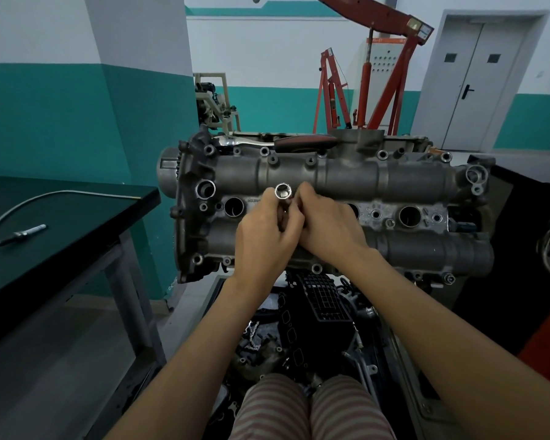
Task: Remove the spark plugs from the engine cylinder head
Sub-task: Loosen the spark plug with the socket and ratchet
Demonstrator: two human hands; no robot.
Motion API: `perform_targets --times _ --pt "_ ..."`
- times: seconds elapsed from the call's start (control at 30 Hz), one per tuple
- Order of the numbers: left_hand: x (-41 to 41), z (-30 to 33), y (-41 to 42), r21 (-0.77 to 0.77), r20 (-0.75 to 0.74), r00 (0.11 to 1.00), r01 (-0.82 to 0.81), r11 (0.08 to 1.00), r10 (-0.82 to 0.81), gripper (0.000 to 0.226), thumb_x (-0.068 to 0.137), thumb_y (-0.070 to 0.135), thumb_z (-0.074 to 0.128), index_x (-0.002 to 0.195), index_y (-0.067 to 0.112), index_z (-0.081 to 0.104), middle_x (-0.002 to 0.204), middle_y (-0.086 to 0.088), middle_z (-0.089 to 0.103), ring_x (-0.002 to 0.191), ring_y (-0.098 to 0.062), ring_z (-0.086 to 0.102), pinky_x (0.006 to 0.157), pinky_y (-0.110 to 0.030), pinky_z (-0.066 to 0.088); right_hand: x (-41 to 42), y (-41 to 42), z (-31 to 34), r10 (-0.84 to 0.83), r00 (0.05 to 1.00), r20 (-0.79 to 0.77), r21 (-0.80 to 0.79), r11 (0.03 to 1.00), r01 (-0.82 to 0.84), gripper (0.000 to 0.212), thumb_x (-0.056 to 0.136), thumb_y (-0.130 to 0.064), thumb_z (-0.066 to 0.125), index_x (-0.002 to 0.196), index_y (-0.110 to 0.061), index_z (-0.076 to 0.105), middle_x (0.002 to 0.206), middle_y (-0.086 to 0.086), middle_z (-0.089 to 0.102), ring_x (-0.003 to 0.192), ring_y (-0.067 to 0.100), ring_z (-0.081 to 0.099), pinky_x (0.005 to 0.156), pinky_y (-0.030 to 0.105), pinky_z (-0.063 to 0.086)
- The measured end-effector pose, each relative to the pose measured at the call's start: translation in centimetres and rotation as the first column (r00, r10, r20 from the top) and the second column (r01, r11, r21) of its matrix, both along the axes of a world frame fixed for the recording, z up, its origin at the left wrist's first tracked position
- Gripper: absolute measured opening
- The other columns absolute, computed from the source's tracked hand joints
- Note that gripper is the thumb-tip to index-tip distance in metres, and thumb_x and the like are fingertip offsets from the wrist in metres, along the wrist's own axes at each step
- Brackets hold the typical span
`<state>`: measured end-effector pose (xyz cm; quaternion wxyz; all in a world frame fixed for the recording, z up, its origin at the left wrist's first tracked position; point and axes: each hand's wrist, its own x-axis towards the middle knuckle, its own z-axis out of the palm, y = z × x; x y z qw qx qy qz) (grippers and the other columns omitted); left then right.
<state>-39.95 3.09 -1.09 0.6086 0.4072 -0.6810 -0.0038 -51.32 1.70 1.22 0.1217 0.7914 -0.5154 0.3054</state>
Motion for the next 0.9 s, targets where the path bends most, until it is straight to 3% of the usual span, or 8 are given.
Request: perform_targets --times 0.2,0.3,0.37,0.43,0.53,0.6,0.77,0.9 --pt "-0.07 0.47 -0.3 -0.037 -0.019 1.0 0.008 0.999 -0.009 0.05 0.091 0.027 0.06 0.053 0.029 0.028 0.04 0.014 0.027 0.039 -0.009 0.029 0.043 -0.016 0.024 0.08 -0.14 -0.05 -0.03 0.998 -0.062 -0.038 0.999 0.027 0.031 0.088 -0.038 0.041 0.09 -0.014 0.06 0.081 0.009 0.065 0.076 0.029 0.06 0.056 0.029 0.031" --pt "-0.04 0.27 -0.22 -0.059 -0.016 1.0 -0.01 0.998 0.009 0.047 0.088 0.029 0.061 0.055 0.031 0.027 0.043 0.013 0.026 0.041 -0.007 0.03 0.045 -0.015 0.024 0.07 -0.2 -0.01 -0.072 0.992 -0.107 -0.045 0.997 0.068 0.026 0.091 -0.031 0.04 0.092 -0.014 0.06 0.087 0.009 0.065 0.08 0.03 0.06 0.059 0.03 0.03" --pt "0.08 -0.06 -0.2 -0.03 -0.034 0.999 0.013 0.999 -0.014 0.036 0.088 0.033 0.058 0.061 0.017 0.042 0.048 0.009 0.033 0.045 -0.011 0.034 0.046 -0.017 0.029 0.19 -0.3 -0.08 -0.072 0.992 -0.103 -0.043 0.997 0.068 0.02 0.091 -0.03 0.042 0.092 -0.014 0.054 0.09 0.008 0.065 0.082 0.029 0.06 0.06 0.03 0.03" --pt "0.07 -0.21 -0.15 -0.015 -0.057 0.997 0.044 0.999 -0.045 0.032 0.088 0.033 0.055 0.073 0.006 0.047 0.052 0.003 0.042 0.049 -0.015 0.042 0.047 -0.019 0.034 0.24 -0.29 -0.11 -0.045 0.998 -0.053 -0.03 0.999 0.043 0.018 0.09 -0.033 0.043 0.091 -0.015 0.042 0.093 0.005 0.062 0.08 0.028 0.06 0.056 0.031 0.029" --pt "0.04 -0.01 0.05 -0.017 -0.061 0.997 0.042 0.999 -0.043 0.025 0.088 0.027 0.053 0.075 0.008 0.045 0.053 0.007 0.04 0.054 -0.017 0.046 0.047 -0.016 0.034 0.2 -0.11 -0.14 0.004 1.0 0.007 -0.021 1.0 -0.004 0.026 0.088 -0.039 0.045 0.087 -0.02 0.027 0.087 0.002 0.06 0.072 0.027 0.059 0.045 0.027 0.02" --pt "0.03 0.01 0.02 -0.005 -0.041 0.999 0.035 0.999 -0.036 0.024 0.089 0.025 0.053 0.074 0.008 0.045 0.052 0.009 0.039 0.055 -0.018 0.046 0.047 -0.015 0.033 0.15 -0.08 -0.19 0.003 1.0 0.003 -0.026 1.0 -0.003 0.027 0.087 -0.038 0.048 0.088 -0.019 0.03 0.082 0.001 0.06 0.07 0.027 0.06 0.044 0.025 0.017" --pt "0.1 0.12 -0.49 0.002 -0.002 1.0 -0.001 1.0 0.001 0.035 0.091 0.022 0.056 0.06 0.02 0.039 0.043 0.009 0.035 0.041 -0.013 0.037 0.044 -0.016 0.029 0.05 -0.15 -0.27 -0.01 0.999 -0.043 -0.059 0.998 0.007 0.023 0.084 -0.038 0.048 0.087 -0.018 0.059 0.075 0.006 0.064 0.074 0.029 0.06 0.054 0.028 0.025" --pt "-0.01 0.45 -0.43 -0.03 -0.036 0.999 0.01 0.999 -0.011 0.045 0.091 0.028 0.059 0.053 0.012 0.04 0.04 0.005 0.035 0.04 -0.014 0.032 0.042 -0.028 0.029 0.25 -0.24 0.15 -0.031 0.999 0.006 0.003 1.0 0.031 0.03 0.081 -0.041 0.035 0.071 -0.022 0.055 0.073 0.006 0.064 0.072 0.028 0.06 0.052 0.028 0.025"
